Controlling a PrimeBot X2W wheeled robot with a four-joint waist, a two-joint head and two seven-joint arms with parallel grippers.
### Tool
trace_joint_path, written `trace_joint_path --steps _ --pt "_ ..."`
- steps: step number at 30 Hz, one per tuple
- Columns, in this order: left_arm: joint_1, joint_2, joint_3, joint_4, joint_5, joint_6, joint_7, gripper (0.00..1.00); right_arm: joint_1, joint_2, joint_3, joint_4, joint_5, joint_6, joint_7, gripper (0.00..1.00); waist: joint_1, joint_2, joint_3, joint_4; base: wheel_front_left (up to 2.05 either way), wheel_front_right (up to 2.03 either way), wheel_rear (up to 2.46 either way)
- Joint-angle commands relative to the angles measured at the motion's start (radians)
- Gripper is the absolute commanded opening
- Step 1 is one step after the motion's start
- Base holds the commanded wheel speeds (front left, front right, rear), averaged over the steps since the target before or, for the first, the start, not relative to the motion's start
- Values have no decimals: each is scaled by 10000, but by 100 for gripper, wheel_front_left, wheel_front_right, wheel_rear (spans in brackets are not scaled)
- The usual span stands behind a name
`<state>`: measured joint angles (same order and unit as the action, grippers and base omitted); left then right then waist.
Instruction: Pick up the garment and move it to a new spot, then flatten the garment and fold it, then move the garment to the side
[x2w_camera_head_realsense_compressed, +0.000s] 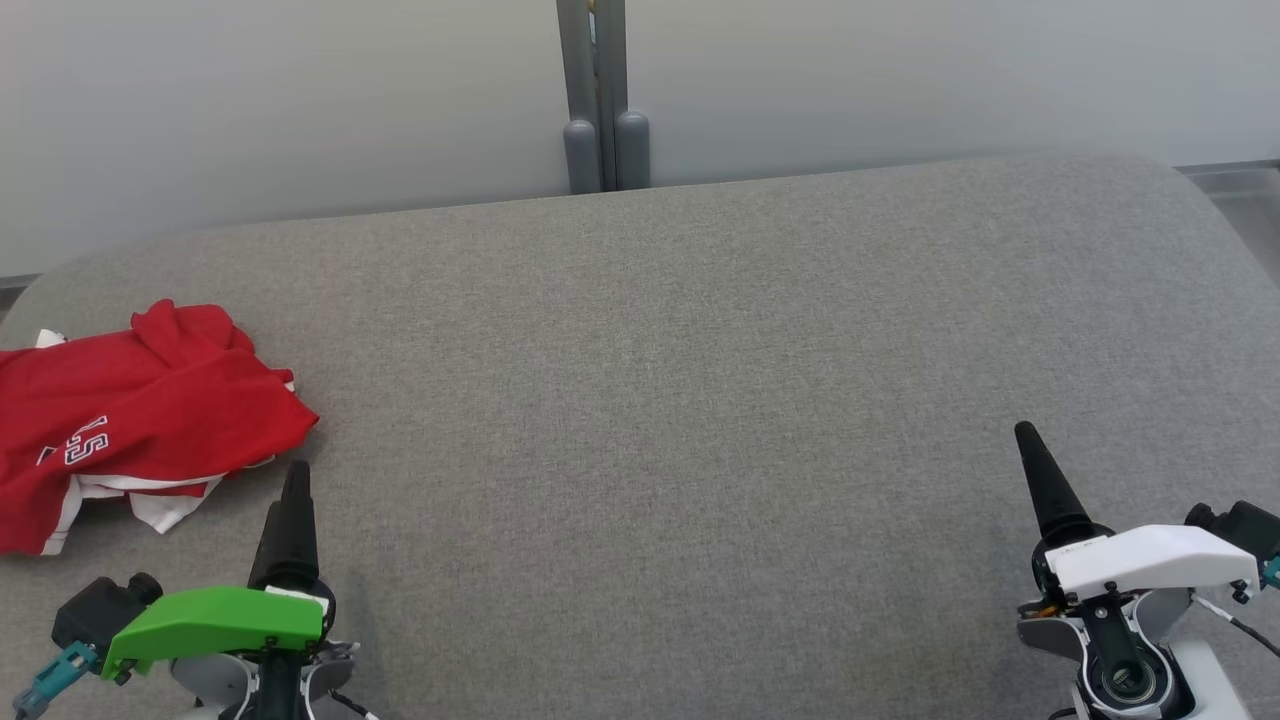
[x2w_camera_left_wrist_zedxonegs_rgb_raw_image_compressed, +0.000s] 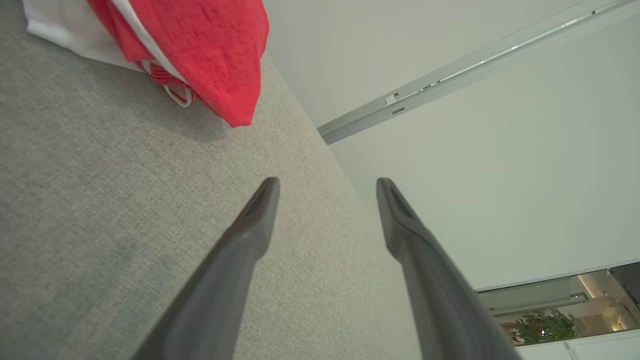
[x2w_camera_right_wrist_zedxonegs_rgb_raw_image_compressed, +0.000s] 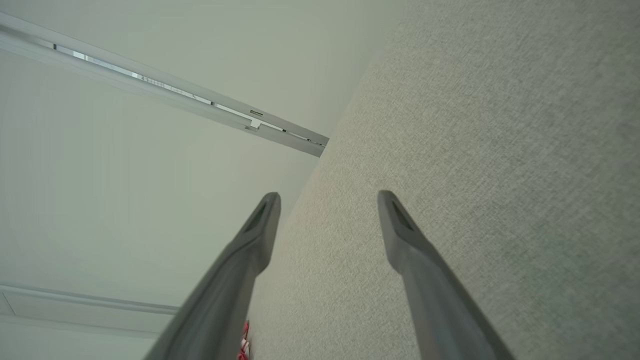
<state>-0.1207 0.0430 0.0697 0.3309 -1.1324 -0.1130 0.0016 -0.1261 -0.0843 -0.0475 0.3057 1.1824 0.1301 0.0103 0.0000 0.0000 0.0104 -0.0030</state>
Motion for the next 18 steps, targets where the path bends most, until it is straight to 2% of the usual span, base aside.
trace_joint_path --steps 1,18 --pt "-93 107 -25 -162 426 60 -94 100 -137 -135 73 -210 -375 4 -117 100 0 0 3 0 0 0 0" --pt "3 334 -514 -13 3197 525 -721 100 -103 -380 626 -424 -2810 4 -759 100 0 0 37 -27 0 0 0"
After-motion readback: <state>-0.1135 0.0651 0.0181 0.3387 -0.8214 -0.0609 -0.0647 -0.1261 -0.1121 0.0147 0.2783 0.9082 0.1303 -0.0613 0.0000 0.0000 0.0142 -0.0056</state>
